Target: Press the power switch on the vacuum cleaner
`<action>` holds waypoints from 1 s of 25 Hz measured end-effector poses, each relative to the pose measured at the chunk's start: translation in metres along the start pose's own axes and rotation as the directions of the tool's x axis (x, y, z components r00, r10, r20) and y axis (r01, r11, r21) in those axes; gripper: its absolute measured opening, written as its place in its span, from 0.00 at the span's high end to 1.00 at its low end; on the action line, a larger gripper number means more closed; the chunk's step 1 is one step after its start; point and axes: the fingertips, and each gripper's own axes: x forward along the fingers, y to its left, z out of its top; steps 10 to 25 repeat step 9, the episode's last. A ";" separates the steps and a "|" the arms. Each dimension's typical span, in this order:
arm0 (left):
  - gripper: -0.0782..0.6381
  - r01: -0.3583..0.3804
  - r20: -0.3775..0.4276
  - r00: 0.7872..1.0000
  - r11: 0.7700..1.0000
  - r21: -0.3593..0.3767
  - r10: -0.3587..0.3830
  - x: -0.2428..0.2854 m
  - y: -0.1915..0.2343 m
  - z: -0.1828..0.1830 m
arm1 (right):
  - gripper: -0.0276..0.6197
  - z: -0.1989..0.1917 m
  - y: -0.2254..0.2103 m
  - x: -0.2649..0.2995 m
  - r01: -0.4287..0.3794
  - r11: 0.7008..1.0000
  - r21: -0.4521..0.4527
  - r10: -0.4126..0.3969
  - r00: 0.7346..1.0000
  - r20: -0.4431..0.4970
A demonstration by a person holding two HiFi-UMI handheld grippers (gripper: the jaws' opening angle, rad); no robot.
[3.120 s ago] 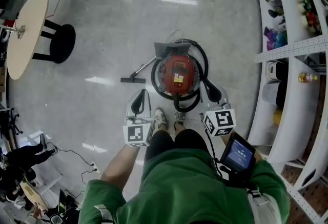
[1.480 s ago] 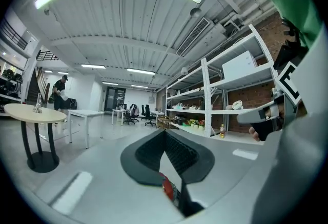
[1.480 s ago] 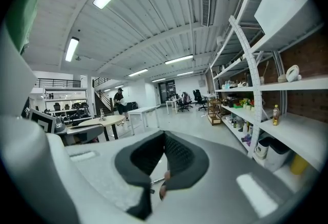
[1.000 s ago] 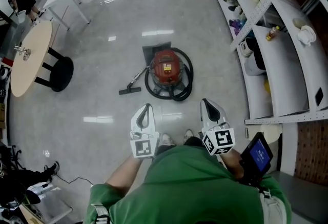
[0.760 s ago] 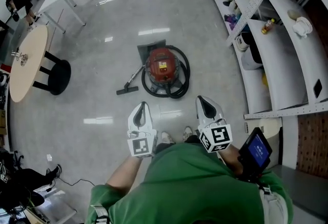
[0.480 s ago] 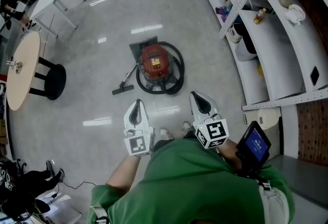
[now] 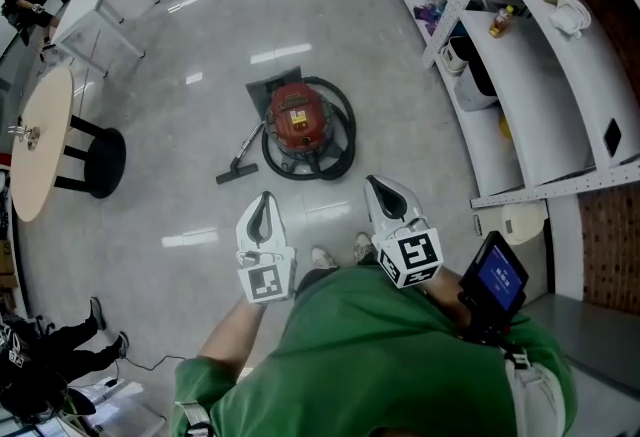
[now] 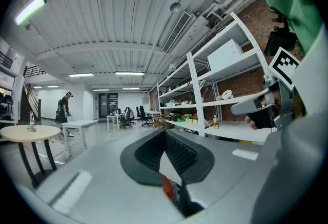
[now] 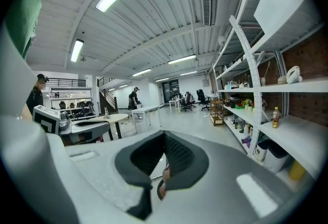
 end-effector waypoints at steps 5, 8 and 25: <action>0.88 0.087 -0.023 0.996 0.995 0.037 -0.087 -0.007 -0.001 0.004 | 0.95 -0.002 0.003 -0.001 -0.008 1.000 -0.011 0.008 1.000 0.000; 0.88 0.068 -0.017 0.998 0.997 0.022 -0.068 -0.006 0.008 0.008 | 0.95 -0.001 0.005 0.001 -0.009 1.000 -0.012 0.009 1.000 -0.002; 0.88 0.053 -0.013 0.999 0.998 0.014 -0.053 -0.005 0.011 0.009 | 0.95 0.000 0.006 0.002 -0.010 1.000 -0.012 0.010 1.000 -0.002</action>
